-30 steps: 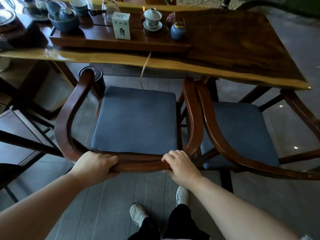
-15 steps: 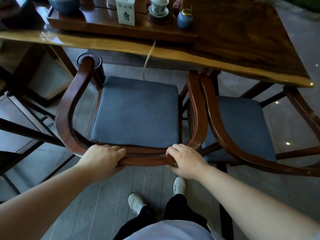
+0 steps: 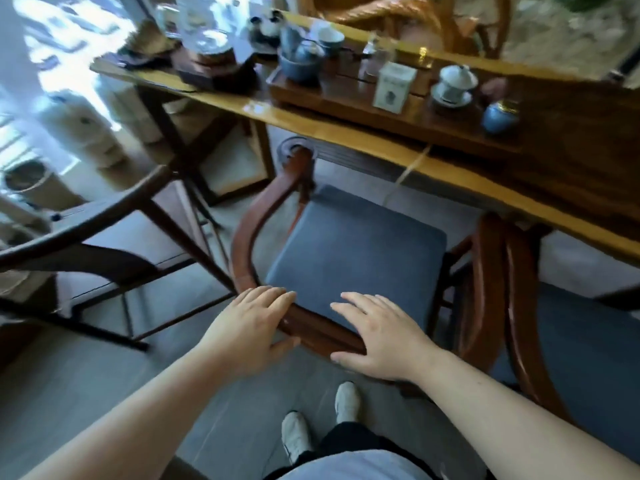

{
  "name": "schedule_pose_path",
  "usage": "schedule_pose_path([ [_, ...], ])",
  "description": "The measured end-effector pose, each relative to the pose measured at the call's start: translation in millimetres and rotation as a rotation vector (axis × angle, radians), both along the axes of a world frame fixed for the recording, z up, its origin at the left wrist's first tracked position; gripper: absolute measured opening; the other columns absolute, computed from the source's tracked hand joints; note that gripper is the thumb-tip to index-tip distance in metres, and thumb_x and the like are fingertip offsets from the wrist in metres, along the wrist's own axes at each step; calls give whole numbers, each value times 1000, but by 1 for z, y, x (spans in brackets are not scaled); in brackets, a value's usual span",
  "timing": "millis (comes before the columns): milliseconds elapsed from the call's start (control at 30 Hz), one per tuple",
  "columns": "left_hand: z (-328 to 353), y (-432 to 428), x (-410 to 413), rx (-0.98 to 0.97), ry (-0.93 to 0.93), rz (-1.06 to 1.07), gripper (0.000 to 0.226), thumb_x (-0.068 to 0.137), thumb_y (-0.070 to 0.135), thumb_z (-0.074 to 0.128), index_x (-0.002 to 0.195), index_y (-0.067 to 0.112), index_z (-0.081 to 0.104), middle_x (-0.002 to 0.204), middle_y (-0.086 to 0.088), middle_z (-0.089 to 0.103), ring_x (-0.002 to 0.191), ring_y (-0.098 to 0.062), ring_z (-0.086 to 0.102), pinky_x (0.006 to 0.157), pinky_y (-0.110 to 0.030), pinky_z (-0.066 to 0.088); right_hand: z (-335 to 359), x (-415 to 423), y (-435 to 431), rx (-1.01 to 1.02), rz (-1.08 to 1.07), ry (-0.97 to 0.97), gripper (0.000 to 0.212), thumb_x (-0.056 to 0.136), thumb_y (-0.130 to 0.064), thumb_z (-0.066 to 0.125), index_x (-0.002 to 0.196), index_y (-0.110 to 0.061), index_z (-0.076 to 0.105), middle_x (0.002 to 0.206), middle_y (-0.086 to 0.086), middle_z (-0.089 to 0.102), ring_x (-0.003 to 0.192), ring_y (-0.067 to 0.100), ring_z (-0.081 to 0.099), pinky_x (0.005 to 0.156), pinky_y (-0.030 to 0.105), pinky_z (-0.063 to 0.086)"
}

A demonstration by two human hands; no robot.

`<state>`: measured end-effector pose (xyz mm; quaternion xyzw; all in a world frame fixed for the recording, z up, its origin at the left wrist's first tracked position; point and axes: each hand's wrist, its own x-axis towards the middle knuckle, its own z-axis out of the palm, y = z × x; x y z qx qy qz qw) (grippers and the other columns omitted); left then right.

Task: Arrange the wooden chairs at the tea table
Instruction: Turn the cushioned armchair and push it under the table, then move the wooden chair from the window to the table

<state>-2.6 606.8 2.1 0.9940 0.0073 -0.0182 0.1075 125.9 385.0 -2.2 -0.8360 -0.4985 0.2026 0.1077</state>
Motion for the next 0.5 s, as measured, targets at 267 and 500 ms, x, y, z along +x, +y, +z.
schedule_pose_path([
  [267,28,40,-52,121,49,389,68,75,57,48,126,13,57,121,-6,65,111,-28,60,93,-40,50,12,36,85,58,267,-13,86,76,-72,34,145,-21,38,152,6,37,137,23,34,114,38,20],
  [500,46,77,-100,143,28,671,63,81,50,60,127,7,59,122,-10,65,113,-30,60,95,-42,49,23,34,162,106,432,-21,72,82,-55,62,142,-20,42,148,8,42,134,26,39,111,35,23],
])
